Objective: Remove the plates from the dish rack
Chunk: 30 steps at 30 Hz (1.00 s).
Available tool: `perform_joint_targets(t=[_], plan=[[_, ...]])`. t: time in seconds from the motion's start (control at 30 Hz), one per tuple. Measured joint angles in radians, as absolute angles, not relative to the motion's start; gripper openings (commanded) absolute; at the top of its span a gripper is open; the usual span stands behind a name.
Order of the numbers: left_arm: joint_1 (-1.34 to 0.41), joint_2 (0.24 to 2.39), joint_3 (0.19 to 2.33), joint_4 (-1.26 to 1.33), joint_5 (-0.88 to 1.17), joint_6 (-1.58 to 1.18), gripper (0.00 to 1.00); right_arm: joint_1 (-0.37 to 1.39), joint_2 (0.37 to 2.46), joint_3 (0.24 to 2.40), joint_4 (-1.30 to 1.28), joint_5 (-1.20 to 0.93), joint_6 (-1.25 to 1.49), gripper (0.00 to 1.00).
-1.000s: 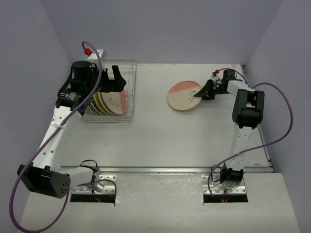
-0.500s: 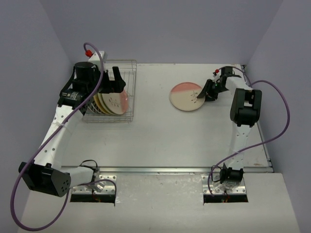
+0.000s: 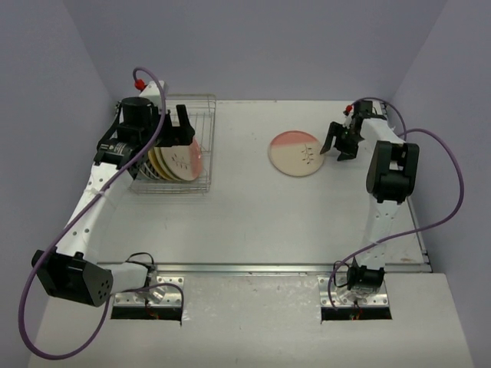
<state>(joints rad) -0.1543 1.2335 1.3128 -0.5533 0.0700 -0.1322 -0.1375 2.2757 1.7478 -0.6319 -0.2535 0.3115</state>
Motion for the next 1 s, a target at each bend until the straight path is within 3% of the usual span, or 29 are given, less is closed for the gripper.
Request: perform_joint_targets(t=[0.13, 0.2, 0.3, 0.63, 1.0], plan=[[-0.153, 1.312, 1.342, -0.581, 0.051, -0.128, 0.81, -0.133, 2.153, 1.640, -0.647, -0.257, 0.274, 0.75], [-0.152, 1.363, 1.358, -0.591, 0.038, -0.127, 0.79, -0.124, 2.053, 1.587, -0.656, -0.267, 0.260, 0.88], [-0.150, 1.423, 1.378, -0.607, 0.014, -0.127, 0.74, -0.097, 1.908, 1.546, -0.651, -0.285, 0.244, 0.98], [-0.145, 1.524, 1.456, -0.648, -0.157, -0.118, 0.74, -0.004, 1.516, 1.305, -0.581, -0.314, 0.205, 0.99], [-0.129, 1.588, 1.459, -0.658, -0.225, -0.110, 0.74, 0.027, 1.432, 1.176, -0.569, -0.318, 0.200, 0.99]])
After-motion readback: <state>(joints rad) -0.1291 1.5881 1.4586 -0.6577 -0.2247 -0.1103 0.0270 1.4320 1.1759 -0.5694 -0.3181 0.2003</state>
